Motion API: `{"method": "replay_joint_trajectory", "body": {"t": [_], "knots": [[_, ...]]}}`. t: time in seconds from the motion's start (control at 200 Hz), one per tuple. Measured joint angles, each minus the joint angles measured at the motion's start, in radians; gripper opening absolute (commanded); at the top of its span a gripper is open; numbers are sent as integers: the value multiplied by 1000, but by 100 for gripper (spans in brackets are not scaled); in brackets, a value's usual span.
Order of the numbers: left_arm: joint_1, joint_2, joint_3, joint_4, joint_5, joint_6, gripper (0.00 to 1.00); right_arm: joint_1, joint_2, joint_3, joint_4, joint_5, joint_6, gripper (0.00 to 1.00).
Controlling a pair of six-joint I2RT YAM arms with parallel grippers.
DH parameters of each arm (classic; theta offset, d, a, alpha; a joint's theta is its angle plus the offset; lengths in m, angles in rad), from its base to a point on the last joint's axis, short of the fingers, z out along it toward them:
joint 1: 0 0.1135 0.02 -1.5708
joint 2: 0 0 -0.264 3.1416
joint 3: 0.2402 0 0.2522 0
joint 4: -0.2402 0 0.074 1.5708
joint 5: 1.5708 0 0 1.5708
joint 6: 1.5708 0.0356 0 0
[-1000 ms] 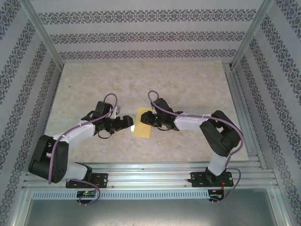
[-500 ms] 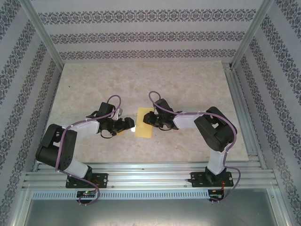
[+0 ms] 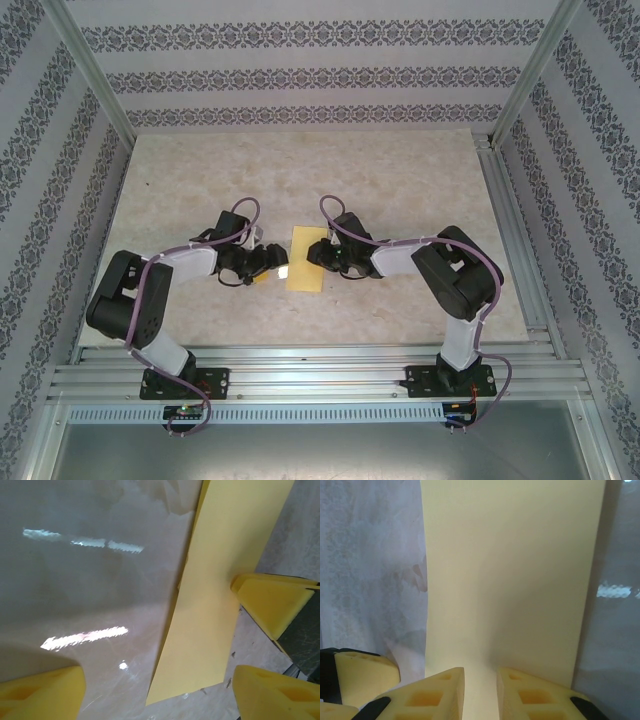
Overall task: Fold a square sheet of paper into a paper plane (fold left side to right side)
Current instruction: Third fold the triangle at the center of the table.
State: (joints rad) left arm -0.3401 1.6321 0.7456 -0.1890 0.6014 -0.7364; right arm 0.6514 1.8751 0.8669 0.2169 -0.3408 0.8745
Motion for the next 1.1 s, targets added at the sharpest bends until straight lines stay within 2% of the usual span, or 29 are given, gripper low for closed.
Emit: {"method": "replay_joint_trajectory", "body": {"t": [0.145, 0.325, 0.45, 0.555, 0.844, 1.104], "knots": [[-22, 28, 23, 22, 0, -22, 77, -6, 0, -4, 7, -6, 0, 24], [-27, 43, 28, 24, -6, -41, 70, -6, 0, -8, 16, -9, 0, 24], [-34, 68, 34, 51, -5, -57, 48, -9, 0, -11, 20, -13, 0, 23], [-50, 96, 44, 94, 11, -68, 42, -13, 0, -15, 25, -20, 0, 23], [-146, 121, 49, 174, 39, -35, 36, -19, -4, -26, 39, -27, 0, 22], [-148, 126, 66, 165, 32, -14, 32, -19, -4, -26, 39, -27, 0, 23]]}}
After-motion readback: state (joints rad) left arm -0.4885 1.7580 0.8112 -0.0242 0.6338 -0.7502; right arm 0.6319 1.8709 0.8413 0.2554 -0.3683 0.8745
